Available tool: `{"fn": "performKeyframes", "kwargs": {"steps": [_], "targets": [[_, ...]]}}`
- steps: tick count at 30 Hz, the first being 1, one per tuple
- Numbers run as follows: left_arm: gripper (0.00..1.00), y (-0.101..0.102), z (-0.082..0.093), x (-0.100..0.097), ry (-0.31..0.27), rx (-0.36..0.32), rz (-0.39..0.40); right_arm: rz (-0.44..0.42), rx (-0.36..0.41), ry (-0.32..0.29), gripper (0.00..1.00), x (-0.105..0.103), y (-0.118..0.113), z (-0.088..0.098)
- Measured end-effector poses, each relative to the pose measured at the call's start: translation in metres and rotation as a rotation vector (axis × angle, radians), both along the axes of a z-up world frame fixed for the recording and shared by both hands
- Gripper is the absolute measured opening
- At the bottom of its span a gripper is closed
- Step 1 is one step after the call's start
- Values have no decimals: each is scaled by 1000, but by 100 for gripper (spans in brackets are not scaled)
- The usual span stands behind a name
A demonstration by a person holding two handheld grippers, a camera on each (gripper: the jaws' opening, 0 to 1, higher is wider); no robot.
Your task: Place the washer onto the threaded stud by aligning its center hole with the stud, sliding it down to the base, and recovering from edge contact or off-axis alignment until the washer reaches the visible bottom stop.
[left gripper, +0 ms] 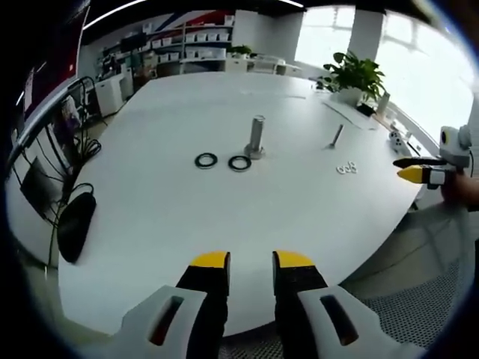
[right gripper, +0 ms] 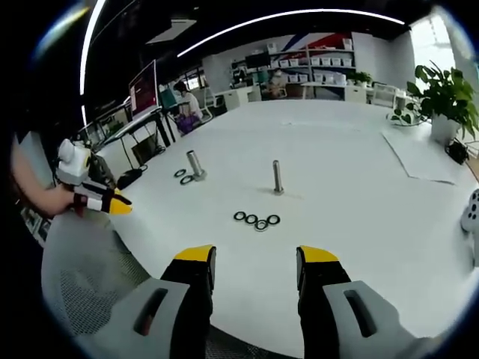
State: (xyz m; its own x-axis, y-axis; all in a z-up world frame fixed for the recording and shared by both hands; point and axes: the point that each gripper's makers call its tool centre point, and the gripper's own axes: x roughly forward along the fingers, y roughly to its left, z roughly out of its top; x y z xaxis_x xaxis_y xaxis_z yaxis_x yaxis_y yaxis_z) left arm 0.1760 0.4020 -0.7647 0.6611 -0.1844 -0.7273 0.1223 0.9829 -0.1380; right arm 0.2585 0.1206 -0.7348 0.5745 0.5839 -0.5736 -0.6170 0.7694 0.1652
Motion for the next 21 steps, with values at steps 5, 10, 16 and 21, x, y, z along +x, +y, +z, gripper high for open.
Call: {"fn": "performKeyframes", "kwargs": {"steps": [5, 10, 16, 21], "targets": [[22, 1, 2, 0, -7, -20, 18, 10, 7, -19, 46, 0, 1, 4], [22, 1, 4, 1, -13, -25, 29, -3, -1, -15, 48, 1, -2, 3], [23, -4, 10, 4, -42, -45, 16, -3, 10, -26, 48, 2, -3, 7], [23, -3, 13, 6, -42, -57, 32, -8, 13, -29, 48, 3, -5, 10]]}}
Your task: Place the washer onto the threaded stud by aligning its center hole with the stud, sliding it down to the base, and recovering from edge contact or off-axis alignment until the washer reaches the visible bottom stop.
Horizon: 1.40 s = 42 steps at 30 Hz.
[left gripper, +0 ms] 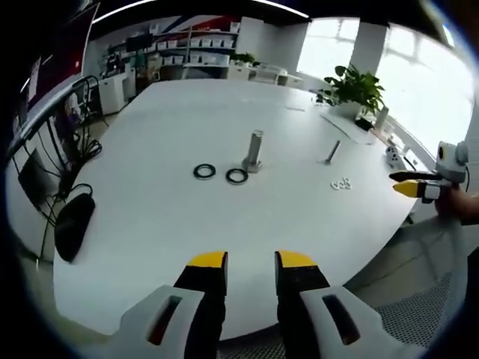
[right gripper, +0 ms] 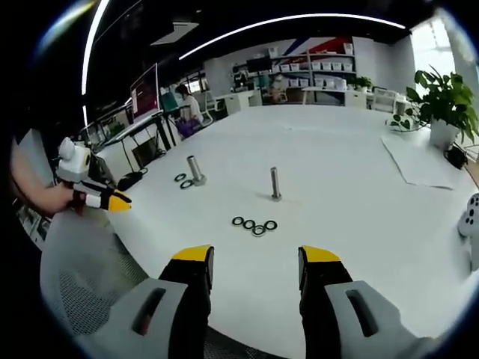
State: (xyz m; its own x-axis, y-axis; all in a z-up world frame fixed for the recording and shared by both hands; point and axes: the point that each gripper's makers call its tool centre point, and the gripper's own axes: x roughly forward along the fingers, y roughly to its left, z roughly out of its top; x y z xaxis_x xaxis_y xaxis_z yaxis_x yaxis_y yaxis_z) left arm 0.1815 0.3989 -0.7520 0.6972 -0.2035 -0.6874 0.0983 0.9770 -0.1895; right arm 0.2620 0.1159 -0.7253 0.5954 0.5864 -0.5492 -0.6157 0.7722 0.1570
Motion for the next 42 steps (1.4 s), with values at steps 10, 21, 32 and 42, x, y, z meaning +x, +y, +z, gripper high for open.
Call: {"fn": "performKeyframes", "kwargs": {"steps": [10, 21, 32, 42], "targets": [[23, 0, 0, 0, 24, -20, 7, 9, 12, 2, 48, -1, 2, 1], [23, 15, 4, 11, 39, -18, 28, 7, 27, -2, 49, 0, 2, 4], [24, 26, 8, 39, 56, 6, 28, 11, 41, 2, 49, 0, 3, 4], [26, 30, 4, 67, 124, 46, -36, 5, 50, 6, 49, 0, 3, 5]]}}
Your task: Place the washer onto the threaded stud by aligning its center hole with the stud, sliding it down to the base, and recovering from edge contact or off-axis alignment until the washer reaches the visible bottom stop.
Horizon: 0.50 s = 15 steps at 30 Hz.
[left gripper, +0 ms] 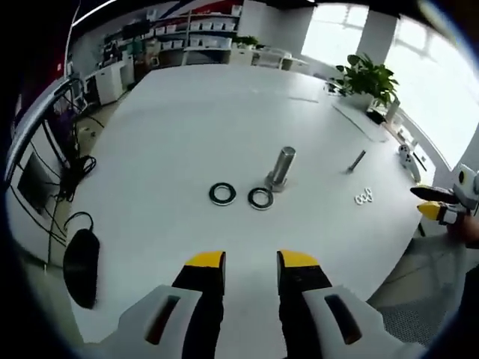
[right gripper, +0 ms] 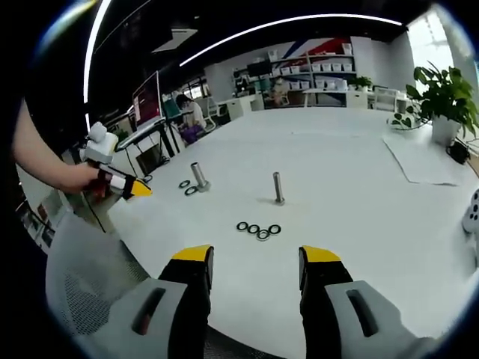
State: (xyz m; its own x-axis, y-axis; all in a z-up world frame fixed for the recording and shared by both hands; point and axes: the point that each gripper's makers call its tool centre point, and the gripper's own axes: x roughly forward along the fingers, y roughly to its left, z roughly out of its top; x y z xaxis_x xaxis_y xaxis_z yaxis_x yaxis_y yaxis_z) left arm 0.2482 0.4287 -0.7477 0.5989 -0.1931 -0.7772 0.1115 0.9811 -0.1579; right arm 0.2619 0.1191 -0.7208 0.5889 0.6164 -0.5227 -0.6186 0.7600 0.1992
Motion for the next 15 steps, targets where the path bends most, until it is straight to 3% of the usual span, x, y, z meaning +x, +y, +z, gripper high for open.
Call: {"fn": "performKeyframes", "kwargs": {"steps": [7, 15], "targets": [[27, 1, -4, 17, 47, 16, -31, 0, 10, 7, 49, 0, 0, 0], [27, -2, -16, 15, 95, 41, -43, 5, 12, 6, 49, -1, 1, 1]]}}
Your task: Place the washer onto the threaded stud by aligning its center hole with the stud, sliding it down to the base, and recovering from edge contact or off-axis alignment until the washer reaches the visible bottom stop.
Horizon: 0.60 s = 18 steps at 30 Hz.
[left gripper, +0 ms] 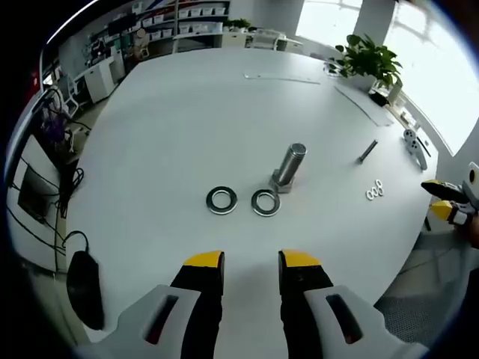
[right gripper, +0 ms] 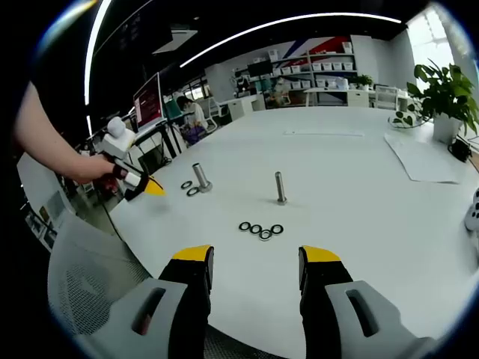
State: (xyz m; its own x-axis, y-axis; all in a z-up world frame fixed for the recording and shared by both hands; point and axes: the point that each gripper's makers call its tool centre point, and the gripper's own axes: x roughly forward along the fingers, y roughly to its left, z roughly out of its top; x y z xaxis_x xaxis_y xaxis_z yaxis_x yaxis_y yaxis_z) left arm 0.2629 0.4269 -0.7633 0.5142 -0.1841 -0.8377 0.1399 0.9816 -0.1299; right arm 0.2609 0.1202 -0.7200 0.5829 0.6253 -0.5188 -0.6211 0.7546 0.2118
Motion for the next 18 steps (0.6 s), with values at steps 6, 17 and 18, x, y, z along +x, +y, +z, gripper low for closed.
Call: {"fn": "performKeyframes", "kwargs": {"steps": [6, 17, 18], "targets": [[27, 7, -2, 13, 22, 2, -2, -4, 3, 3, 48, 1, 0, 0], [28, 17, -2, 42, 78, 25, -3, -5, 1, 5, 48, 1, -1, -1], [28, 17, -2, 43, 80, 27, -2, -7, 1, 4, 48, 1, -1, -1]]}}
